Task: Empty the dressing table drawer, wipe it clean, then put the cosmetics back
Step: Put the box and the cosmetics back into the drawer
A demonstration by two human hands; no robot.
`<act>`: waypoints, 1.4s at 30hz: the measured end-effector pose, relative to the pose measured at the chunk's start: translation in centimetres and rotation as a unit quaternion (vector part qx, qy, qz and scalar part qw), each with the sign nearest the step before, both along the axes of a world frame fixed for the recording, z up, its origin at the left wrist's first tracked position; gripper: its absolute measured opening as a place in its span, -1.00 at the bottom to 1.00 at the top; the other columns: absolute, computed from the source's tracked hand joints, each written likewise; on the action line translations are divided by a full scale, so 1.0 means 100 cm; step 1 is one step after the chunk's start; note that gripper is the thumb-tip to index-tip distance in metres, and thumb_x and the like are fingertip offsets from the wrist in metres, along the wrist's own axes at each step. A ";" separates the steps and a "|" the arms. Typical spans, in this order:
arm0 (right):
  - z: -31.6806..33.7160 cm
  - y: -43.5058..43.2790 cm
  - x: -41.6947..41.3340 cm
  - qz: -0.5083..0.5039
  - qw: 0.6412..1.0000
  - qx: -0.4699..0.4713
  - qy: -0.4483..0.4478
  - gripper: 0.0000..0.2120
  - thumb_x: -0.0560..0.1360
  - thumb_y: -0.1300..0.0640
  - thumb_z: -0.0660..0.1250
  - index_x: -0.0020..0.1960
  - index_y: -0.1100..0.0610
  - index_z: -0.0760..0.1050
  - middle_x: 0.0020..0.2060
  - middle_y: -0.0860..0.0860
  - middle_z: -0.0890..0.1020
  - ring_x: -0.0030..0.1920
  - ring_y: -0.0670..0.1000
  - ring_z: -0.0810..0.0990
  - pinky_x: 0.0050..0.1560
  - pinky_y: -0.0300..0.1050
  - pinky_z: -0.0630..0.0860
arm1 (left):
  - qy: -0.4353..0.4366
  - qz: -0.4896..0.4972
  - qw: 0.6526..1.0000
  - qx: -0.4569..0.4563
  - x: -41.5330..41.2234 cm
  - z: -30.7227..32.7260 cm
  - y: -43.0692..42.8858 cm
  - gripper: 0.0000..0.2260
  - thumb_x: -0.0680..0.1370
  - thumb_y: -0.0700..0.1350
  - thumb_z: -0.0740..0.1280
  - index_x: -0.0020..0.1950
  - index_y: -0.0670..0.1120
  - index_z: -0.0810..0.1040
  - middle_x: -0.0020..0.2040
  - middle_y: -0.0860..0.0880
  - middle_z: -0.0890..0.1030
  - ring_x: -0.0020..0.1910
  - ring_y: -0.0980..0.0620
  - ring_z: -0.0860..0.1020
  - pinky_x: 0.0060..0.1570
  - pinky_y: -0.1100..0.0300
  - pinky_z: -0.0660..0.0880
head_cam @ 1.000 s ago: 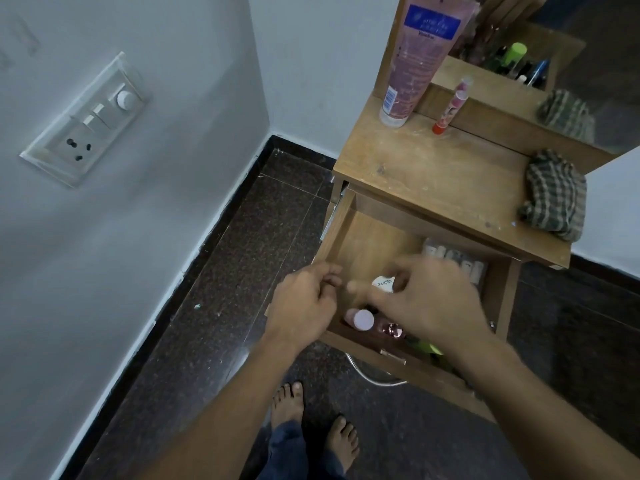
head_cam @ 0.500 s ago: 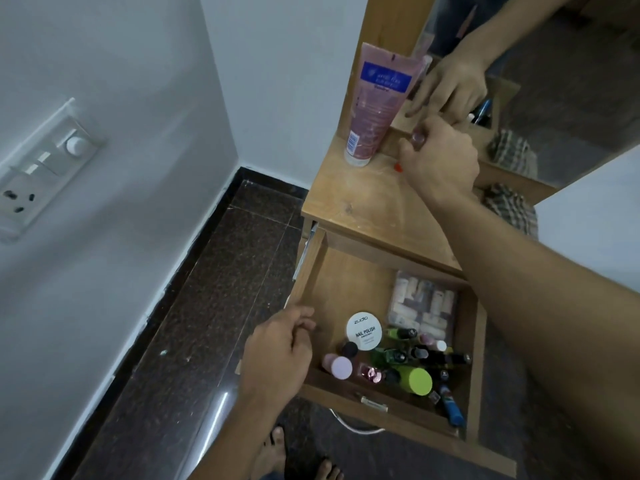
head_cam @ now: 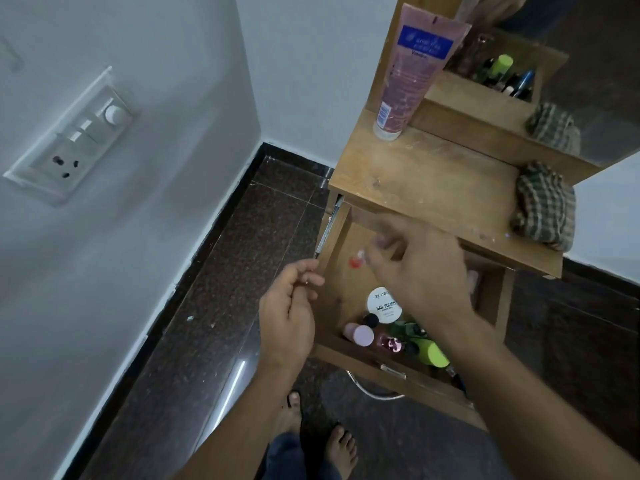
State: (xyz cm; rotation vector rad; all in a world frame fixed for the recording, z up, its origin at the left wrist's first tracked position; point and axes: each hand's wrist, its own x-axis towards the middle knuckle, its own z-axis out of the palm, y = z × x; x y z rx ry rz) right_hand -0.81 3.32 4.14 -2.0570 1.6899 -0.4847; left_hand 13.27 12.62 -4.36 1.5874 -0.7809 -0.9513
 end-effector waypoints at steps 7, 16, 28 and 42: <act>-0.041 0.038 0.017 0.094 0.976 0.124 0.150 -0.80 0.49 -0.17 0.41 -0.08 -0.04 0.57 -0.14 -0.10 0.66 -0.07 0.05 0.64 -0.14 -0.08 0.56 | 0.094 0.076 0.991 -0.051 -0.001 0.007 0.000 -0.72 0.62 -0.19 0.12 0.19 -0.15 0.58 -0.17 -0.08 0.60 -0.22 0.01 0.51 -0.21 0.17 0.44; -0.054 0.030 0.038 0.141 0.947 0.157 0.242 -0.79 0.49 -0.01 0.42 0.09 0.00 0.61 0.05 0.06 0.65 0.09 0.17 0.63 -0.14 -0.08 0.38 | 0.044 0.043 0.996 -0.064 -0.003 0.001 0.002 -0.70 0.65 -0.13 0.10 0.18 -0.09 0.61 -0.15 -0.07 0.62 -0.19 0.03 0.56 -0.22 0.21 0.45; -0.061 0.039 0.043 0.167 0.951 0.160 0.207 -0.79 0.46 -0.05 0.40 0.01 0.04 0.59 -0.04 0.09 0.67 0.01 0.21 0.66 -0.18 -0.09 0.37 | -0.018 0.025 0.999 -0.045 -0.004 -0.003 0.002 -0.71 0.65 -0.13 0.12 0.17 -0.06 0.62 -0.14 0.01 0.64 -0.13 0.00 0.59 -0.15 0.17 0.45; -0.004 -0.024 0.006 0.021 0.990 0.130 0.048 -0.77 0.44 -0.23 0.48 -0.12 -0.07 0.65 -0.24 -0.20 0.65 -0.17 -0.12 0.64 -0.13 -0.16 0.58 | -0.009 0.026 0.999 -0.026 -0.004 -0.002 0.002 -0.68 0.64 -0.08 0.08 0.18 -0.06 0.61 -0.11 0.02 0.64 -0.14 0.01 0.57 -0.16 0.22 0.44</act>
